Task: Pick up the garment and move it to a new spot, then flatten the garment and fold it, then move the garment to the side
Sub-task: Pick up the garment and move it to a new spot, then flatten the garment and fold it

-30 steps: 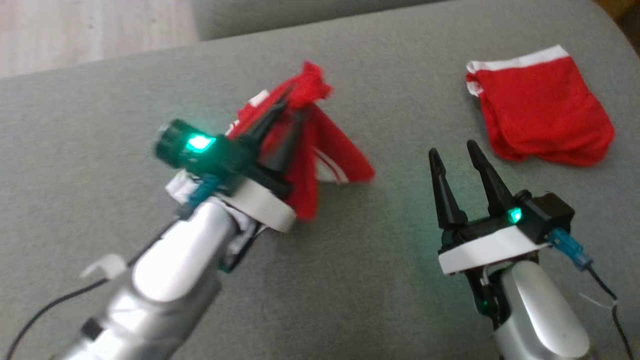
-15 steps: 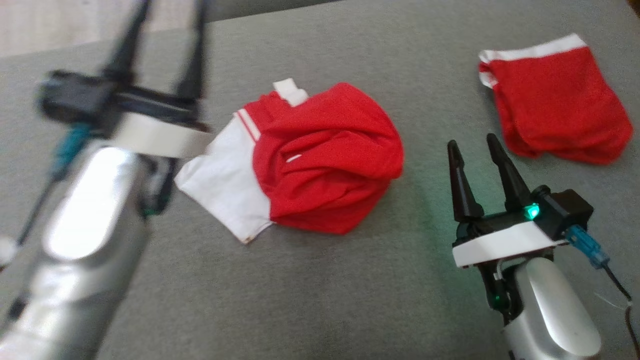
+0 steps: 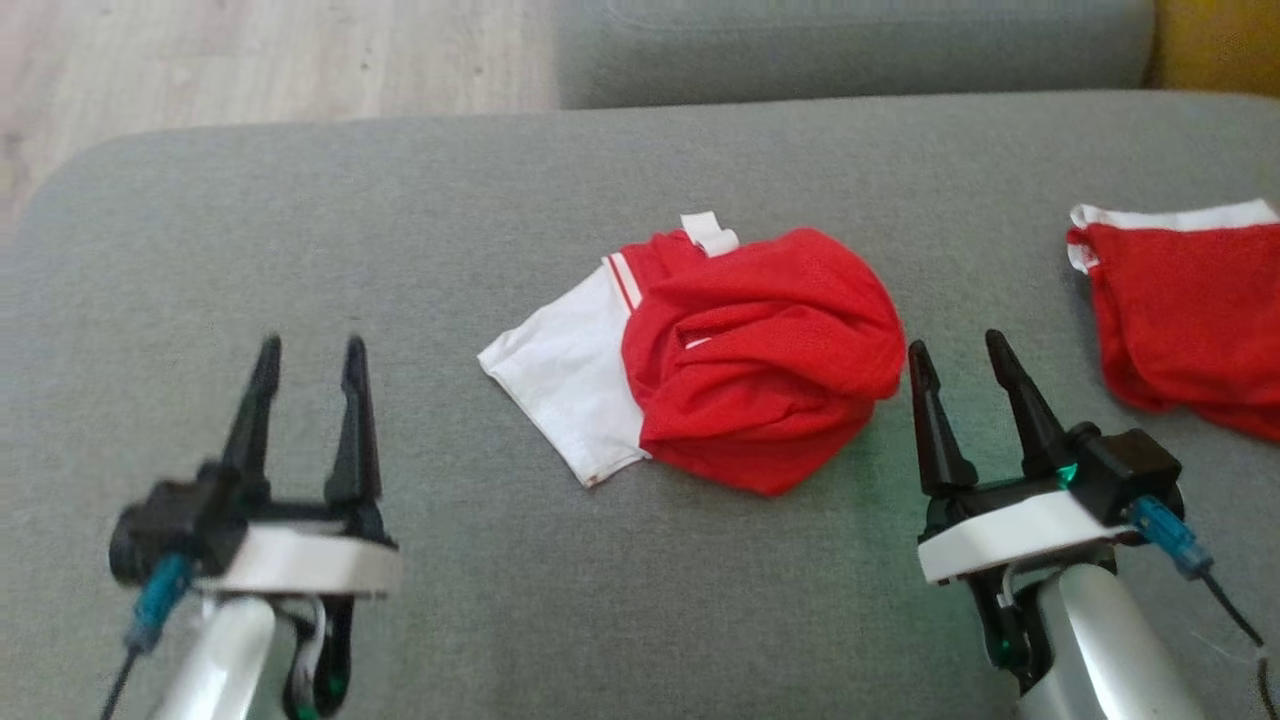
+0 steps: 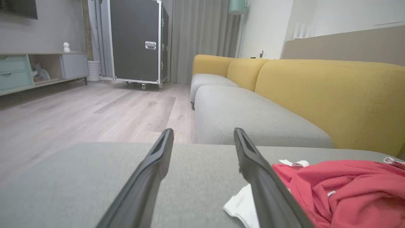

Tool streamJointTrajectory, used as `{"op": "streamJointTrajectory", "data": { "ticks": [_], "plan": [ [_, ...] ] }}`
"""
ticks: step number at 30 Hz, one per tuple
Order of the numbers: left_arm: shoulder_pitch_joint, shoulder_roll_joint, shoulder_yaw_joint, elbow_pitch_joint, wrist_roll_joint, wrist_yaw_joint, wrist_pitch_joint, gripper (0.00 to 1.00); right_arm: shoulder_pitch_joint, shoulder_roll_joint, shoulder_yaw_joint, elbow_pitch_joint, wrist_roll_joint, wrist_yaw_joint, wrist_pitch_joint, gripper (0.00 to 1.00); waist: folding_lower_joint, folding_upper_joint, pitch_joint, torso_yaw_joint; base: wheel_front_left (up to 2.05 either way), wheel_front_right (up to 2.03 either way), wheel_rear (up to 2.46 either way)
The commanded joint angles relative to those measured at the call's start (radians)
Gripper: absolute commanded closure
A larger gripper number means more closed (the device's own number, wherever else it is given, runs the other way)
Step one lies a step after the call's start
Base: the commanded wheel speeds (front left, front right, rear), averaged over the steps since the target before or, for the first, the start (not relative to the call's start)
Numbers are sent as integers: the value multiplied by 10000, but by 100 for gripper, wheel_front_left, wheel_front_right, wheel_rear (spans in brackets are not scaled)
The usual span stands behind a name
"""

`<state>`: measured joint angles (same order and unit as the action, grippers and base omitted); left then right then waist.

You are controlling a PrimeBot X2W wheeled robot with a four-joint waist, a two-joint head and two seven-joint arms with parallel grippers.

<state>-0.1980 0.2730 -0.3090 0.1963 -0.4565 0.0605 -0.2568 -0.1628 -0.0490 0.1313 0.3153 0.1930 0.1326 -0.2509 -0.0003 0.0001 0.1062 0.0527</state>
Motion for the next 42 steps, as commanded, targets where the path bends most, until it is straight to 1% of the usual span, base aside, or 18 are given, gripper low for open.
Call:
{"op": "streamJointTrajectory", "data": {
  "ticks": [1, 4, 7, 11, 17, 22, 27, 33, 34, 35, 36, 39, 42],
  "plan": [
    [-342, 130, 546, -374, 129, -46, -48, 0, -172, -12, 282, -276, -20, -19, -109, 0, 3, -1, -81, 81, 0, 0, 0],
    [-83, -77, 777, -402, 355, -215, -48, 0, -205, -12, 331, -271, -8, -19, -109, 0, 3, -1, -65, 51, 0, 0, 0],
    [-189, -171, 912, -345, 607, -387, -48, 0, -241, -12, 344, -277, -31, -19, -109, 0, 3, -1, -5, -34, 0, 0, 0],
    [-539, -147, 611, 230, 916, -682, 55, 0, -309, -12, 341, -316, -61, -19, -109, 0, 3, -1, 174, -210, 0, 0, 0],
    [-1650, -164, -227, 1791, 1153, -1181, 1426, 0, -474, -12, 409, -428, -47, -19, -109, 0, 3, -1, 701, -563, 0, 0, 0],
    [-2590, -219, -739, 3189, 1029, -1544, 2775, 0, -670, -12, 359, -524, -37, -19, -109, 0, 3, -1, 1218, -922, 0, 0, 0],
    [-3328, -209, -842, 4093, 904, -1663, 3117, 0, -770, -12, 262, -576, -10, -19, -109, 0, 3, -1, 1583, -1223, 0, 0, 0],
    [-3688, -320, -1048, 4906, 680, -1773, 3406, 0, -805, -12, 224, -632, 20, -19, -109, 0, 3, -1, 1720, -1393, 0, 0, 0],
    [-3716, -325, -1122, 5011, 642, -1797, 3466, 9, -812, -12, 225, -638, 27, -19, -109, 0, 3, -1, 1722, -1409, 0, 0, 0],
    [-3750, -310, -1223, 5085, 636, -1819, 3495, 63, -821, -12, 228, -638, 32, -19, -109, 0, 3, -1, 1722, -1420, 0, 0, 0],
    [-3776, -296, -1307, 5130, 606, -1840, 3480, 100, -831, -12, 229, -634, 36, -19, -109, 0, 3, -1, 1717, -1425, 0, 0, 0],
    [-3826, -243, -1361, 5151, 493, -1866, 3260, 100, -849, -12, 223, -627, 40, -19, -109, 0, 3, -1, 1688, -1420, 0, 0, 0],
    [-3960, -128, -1226, 5072, 465, -1830, 2526, 100, -841, -12, 186, -618, 36, -19, -109, 0, 3, -1, 1582, -1356, 0, 0, 0]
  ]
}}
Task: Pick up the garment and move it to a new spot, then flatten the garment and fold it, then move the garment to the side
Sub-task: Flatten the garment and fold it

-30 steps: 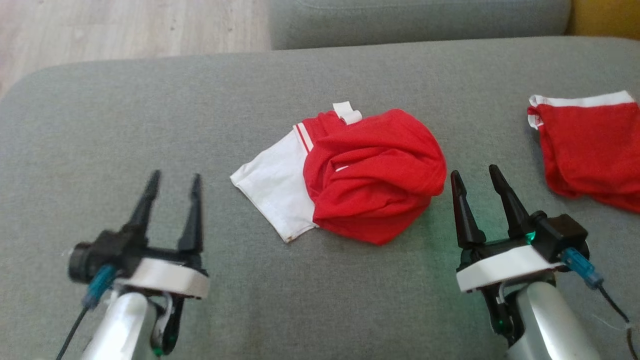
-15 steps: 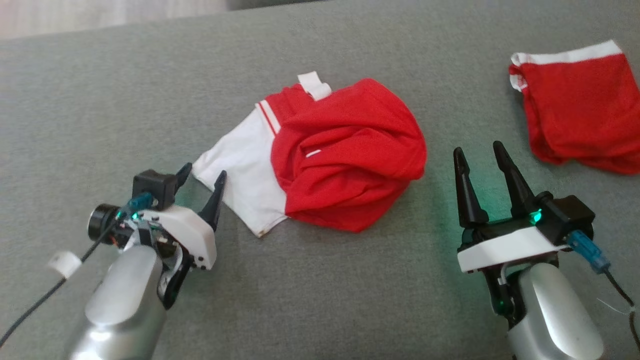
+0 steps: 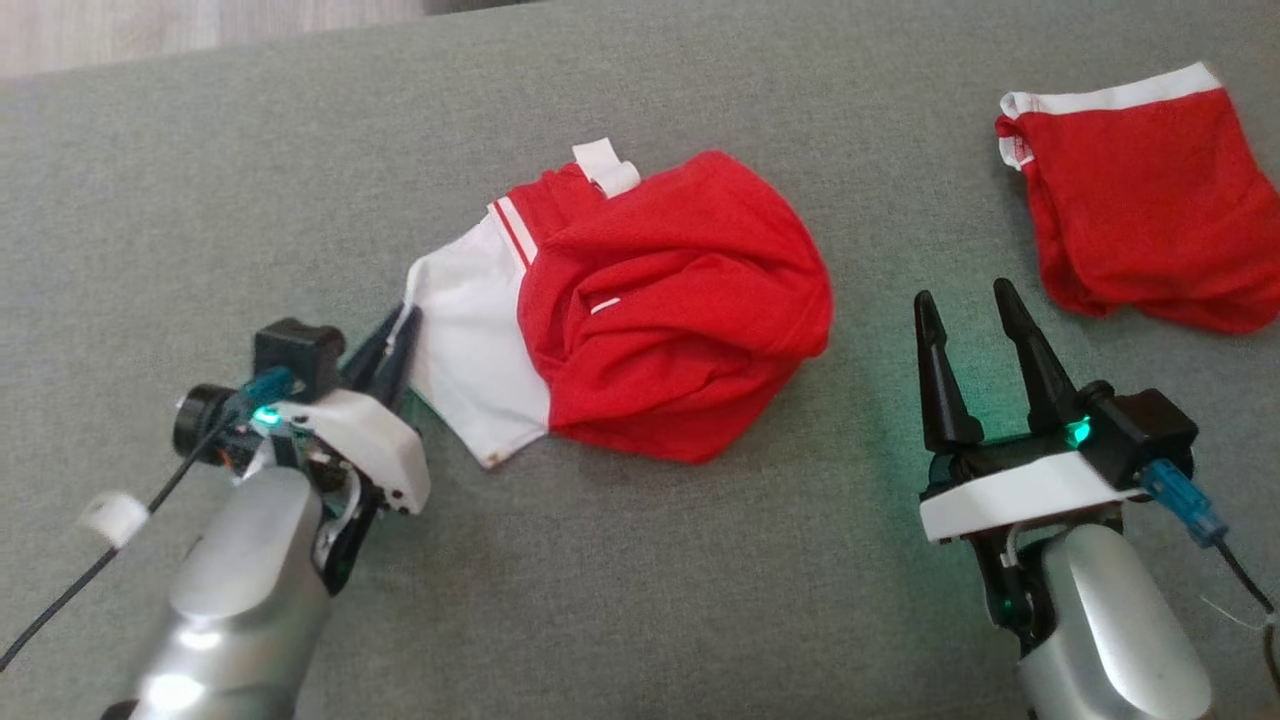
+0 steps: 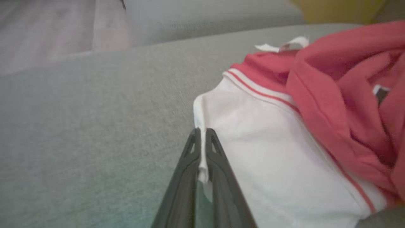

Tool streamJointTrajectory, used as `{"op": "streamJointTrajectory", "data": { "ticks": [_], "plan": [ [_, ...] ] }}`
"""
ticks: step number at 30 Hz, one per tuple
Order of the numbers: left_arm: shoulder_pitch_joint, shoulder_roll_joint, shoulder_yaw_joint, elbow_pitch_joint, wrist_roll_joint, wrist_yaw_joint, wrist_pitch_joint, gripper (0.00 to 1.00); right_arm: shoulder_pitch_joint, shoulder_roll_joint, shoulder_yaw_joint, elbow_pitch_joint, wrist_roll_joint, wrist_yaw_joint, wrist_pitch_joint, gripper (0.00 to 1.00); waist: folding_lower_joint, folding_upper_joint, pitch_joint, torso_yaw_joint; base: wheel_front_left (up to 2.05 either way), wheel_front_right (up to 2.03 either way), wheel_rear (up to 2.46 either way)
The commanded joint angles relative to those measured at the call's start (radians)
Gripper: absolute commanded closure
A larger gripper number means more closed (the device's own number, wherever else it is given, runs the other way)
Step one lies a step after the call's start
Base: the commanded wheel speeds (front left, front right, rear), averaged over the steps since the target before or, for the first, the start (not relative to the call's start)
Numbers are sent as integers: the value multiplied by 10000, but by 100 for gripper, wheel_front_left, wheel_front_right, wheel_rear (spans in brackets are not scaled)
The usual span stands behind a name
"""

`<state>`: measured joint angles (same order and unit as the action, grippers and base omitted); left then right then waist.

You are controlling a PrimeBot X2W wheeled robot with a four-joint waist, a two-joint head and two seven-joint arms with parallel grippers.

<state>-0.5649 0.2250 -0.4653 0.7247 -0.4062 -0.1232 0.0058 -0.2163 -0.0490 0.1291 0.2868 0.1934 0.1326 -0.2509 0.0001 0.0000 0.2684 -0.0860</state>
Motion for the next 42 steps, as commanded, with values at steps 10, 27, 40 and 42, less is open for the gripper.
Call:
{"op": "streamJointTrajectory", "data": {
  "ticks": [10, 27, 40, 42],
  "plan": [
    [-1010, 571, 1623, -1715, -534, 393, -2463, 100, -169, -12, 373, -177, 36, -19, -109, 0, -1, 0, -625, 267, 0, 0, 0],
    [-2694, 2020, 2634, -5656, -777, 979, -827, 100, -202, -12, 846, -102, 628, -19, -109, 0, -1, 0, -1156, -90, 0, 0, 0],
    [-2716, 2287, 2145, -6964, -149, 1101, -804, 100, -315, -12, 824, -101, 813, -19, -109, 0, -1, 0, -1183, -266, 0, 0, 0],
    [-2809, 2258, 2078, -7118, -100, 1085, -829, 100, -296, -12, 812, -80, 817, -19, -109, 0, -1, 0, -1233, -268, 0, 0, 0]
  ]
}}
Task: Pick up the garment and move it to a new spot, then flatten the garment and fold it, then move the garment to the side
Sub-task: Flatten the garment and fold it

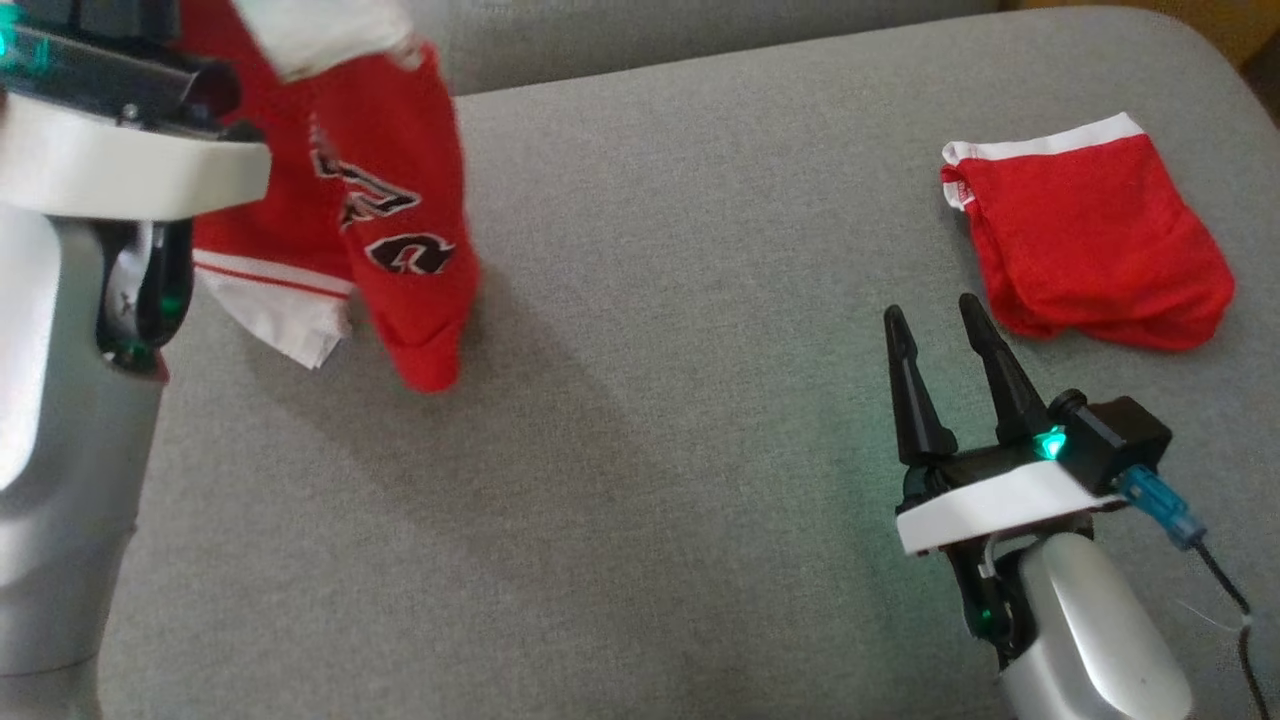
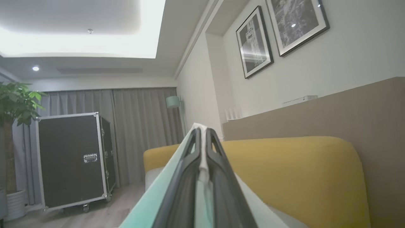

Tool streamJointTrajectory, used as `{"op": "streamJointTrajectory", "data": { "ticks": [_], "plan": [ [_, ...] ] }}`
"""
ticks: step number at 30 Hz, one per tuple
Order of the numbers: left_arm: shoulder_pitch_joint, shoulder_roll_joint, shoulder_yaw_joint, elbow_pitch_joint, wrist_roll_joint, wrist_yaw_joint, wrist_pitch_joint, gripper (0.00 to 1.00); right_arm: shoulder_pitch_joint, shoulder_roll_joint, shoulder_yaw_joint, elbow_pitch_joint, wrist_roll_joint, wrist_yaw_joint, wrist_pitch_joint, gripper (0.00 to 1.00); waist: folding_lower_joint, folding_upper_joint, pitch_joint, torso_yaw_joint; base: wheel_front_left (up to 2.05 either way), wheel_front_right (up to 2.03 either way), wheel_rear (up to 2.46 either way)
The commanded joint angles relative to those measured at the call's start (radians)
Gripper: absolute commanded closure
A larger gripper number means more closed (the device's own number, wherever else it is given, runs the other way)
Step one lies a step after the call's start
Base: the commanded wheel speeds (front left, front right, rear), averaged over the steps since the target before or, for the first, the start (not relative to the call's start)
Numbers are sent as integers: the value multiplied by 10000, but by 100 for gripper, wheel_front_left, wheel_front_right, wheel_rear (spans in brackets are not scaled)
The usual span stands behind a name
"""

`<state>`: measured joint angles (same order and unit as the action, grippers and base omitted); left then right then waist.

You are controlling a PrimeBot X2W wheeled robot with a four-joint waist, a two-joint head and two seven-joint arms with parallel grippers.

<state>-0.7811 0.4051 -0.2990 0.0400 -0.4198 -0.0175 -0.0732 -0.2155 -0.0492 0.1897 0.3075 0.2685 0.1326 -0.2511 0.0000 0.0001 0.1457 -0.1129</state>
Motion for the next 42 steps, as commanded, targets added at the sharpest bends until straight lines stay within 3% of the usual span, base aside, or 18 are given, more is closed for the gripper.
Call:
{"op": "streamJointTrajectory", "data": {
  "ticks": [1, 9, 17, 24, 32, 34, 42],
  "plan": [
    [-760, 415, 348, -431, 70, 7, -48, 100, -293, -10, 199, -265, 73, -19, -107, 0, 0, -1, -53, -8, 0, 0, 0],
    [-2052, -215, -382, -1423, 54, -228, 519, 100, -307, -10, 319, -229, 270, -19, -107, 0, 0, -1, -347, -185, 0, 0, 0],
    [-2648, 269, -270, -1014, 625, 315, 1583, 100, -330, -10, 370, -368, 474, -19, -107, 0, 0, -1, 3, -489, 0, 0, 0],
    [-2645, 796, -536, 436, 1112, 270, 1943, 100, -698, -10, 519, -616, 690, -19, -107, 0, 0, -1, 1020, -999, 0, 0, 0],
    [-3351, 779, -978, 3305, 1551, 28, 1593, 100, -1173, -10, 726, -853, 980, -19, -107, 0, 0, -1, 2126, -1614, 0, 0, 0],
    [-3403, 651, -1046, 4015, 1541, -22, 1301, 0, -1241, -10, 744, -870, 1008, -19, -107, 0, 0, -1, 2265, -1680, 0, 0, 0],
    [-3388, 380, -1164, 5879, 1582, 33, -46, 0, -1321, -10, 583, -798, 801, -19, -107, 0, 0, -1, 2182, -1460, 0, 0, 0]
  ]
}}
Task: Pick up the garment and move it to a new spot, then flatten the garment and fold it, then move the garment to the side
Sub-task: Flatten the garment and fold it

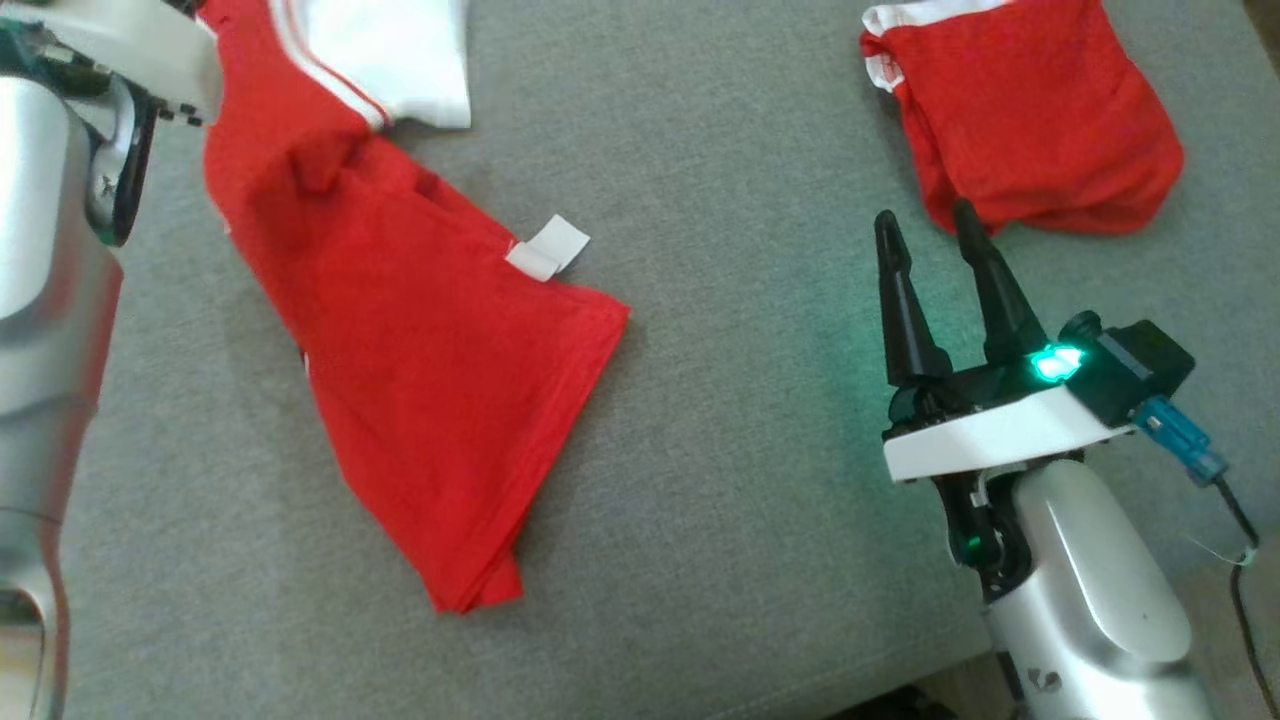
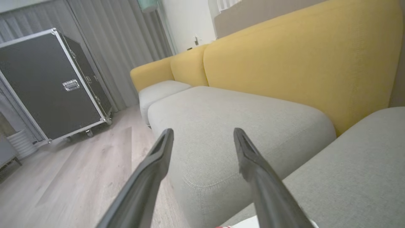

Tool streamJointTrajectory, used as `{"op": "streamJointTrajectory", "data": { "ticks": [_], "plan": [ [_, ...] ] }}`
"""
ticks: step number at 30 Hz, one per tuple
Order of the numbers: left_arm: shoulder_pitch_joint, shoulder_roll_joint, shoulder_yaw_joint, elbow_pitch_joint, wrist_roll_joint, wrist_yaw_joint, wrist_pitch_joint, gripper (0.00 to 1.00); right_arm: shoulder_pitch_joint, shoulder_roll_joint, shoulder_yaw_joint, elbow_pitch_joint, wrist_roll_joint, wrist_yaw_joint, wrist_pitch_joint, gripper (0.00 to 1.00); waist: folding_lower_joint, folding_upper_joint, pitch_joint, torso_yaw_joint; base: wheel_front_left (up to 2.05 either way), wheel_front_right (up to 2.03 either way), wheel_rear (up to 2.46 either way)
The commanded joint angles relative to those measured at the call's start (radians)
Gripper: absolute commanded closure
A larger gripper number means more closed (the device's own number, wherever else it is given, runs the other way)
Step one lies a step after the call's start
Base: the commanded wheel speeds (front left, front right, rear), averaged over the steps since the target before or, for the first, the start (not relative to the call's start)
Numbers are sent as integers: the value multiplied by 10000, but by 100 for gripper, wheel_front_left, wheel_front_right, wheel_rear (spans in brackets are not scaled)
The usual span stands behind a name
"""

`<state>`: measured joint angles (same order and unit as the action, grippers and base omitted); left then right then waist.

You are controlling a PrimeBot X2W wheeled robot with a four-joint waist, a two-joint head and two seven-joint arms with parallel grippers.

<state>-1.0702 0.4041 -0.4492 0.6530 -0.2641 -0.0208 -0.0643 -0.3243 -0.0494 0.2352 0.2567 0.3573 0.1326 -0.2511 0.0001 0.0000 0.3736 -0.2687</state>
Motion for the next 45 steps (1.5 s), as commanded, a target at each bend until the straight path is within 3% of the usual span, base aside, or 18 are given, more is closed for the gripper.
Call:
{"op": "streamJointTrajectory", "data": {
  "ticks": [1, 8, 15, 22, 30, 39, 45],
  "plan": [
    [-474, 334, 347, -147, -12, 61, -345, 0, -215, -8, 92, -272, -144, -19, -107, 0, -1, 0, -171, 179, 0, 0, 0],
    [51, 14, 440, -69, -373, -54, -1434, 0, 25, -8, -90, -126, -542, -19, -107, 0, -1, 0, -865, 833, 0, 0, 0],
    [2182, -157, 639, -1173, -965, -72, -1878, 0, 481, -8, -372, 51, -1064, -19, -107, 0, -1, 0, -1867, 1879, 0, 0, 0],
    [5350, -380, 980, -3033, -1344, 529, -1966, 0, 1121, -8, -747, 112, -1506, -19, -107, 0, -1, 0, -2603, 2785, 0, 0, 0],
    [8692, -1404, 1747, -4673, -1123, 1224, -1972, 0, 1617, -8, -790, 214, -1666, -19, -107, 0, -1, 0, -3079, 3190, 0, 0, 0],
    [9347, -2291, 2232, -5105, -471, 718, -1973, 0, 1451, -8, -558, 414, -2059, -19, -107, 0, -1, 0, -2759, 3570, 0, 0, 0],
    [8987, -2751, 2309, -4827, -28, 254, -1974, 0, 319, -8, -370, 2092, -2069, -19, 363, 0, -1, 0, -2096, 4101, 0, 0, 0]
  ]
}}
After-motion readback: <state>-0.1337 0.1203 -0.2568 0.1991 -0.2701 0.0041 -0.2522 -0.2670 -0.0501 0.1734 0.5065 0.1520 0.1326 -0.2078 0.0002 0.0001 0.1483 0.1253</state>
